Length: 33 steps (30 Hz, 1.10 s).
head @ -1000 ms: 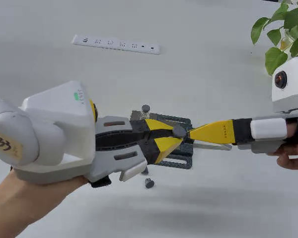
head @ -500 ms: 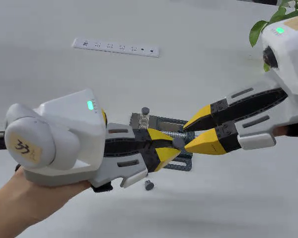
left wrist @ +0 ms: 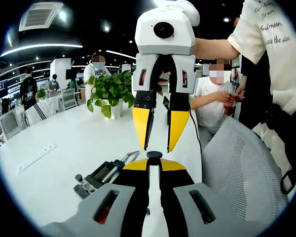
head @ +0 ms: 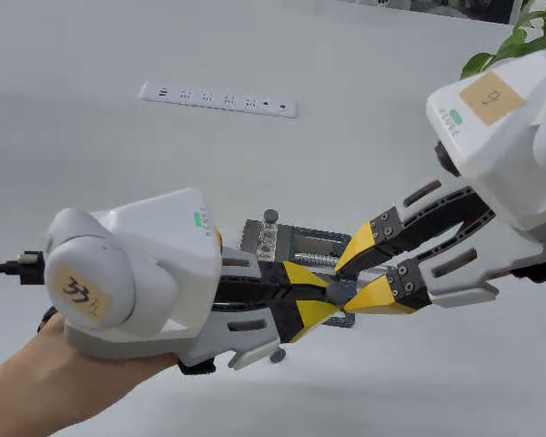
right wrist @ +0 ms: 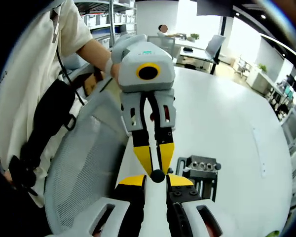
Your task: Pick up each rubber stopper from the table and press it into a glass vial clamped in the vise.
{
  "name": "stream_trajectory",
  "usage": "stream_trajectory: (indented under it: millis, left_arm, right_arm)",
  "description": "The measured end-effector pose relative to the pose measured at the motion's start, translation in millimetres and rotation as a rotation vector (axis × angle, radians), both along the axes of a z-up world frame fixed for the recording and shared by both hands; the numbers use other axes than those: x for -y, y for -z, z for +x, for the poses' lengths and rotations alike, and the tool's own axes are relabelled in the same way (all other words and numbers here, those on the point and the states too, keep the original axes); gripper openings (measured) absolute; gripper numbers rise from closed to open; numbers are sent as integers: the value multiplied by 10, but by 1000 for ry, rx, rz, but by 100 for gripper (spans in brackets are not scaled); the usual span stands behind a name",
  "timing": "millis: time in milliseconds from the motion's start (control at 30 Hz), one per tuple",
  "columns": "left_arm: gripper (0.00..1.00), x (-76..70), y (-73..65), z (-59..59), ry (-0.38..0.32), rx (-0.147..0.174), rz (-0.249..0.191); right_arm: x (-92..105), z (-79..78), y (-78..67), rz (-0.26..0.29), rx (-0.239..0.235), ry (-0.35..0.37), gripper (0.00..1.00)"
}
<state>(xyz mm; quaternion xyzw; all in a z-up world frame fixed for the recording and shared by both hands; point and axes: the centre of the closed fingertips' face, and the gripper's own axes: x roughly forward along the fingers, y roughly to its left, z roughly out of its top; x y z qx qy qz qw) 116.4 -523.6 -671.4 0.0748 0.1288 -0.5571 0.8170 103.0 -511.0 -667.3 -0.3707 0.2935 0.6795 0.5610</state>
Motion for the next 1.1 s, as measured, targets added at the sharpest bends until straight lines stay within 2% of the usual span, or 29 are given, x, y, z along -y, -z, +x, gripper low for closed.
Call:
stream_trajectory:
  millis: [567, 1100]
  left_arm:
    - [3, 1, 12, -17, 10, -6, 5]
    - [3, -6, 44, -38, 25, -25, 17]
  right_arm:
    - [19, 52, 77, -47, 37, -41, 7]
    - [4, -8, 89, -73, 59, -90, 7]
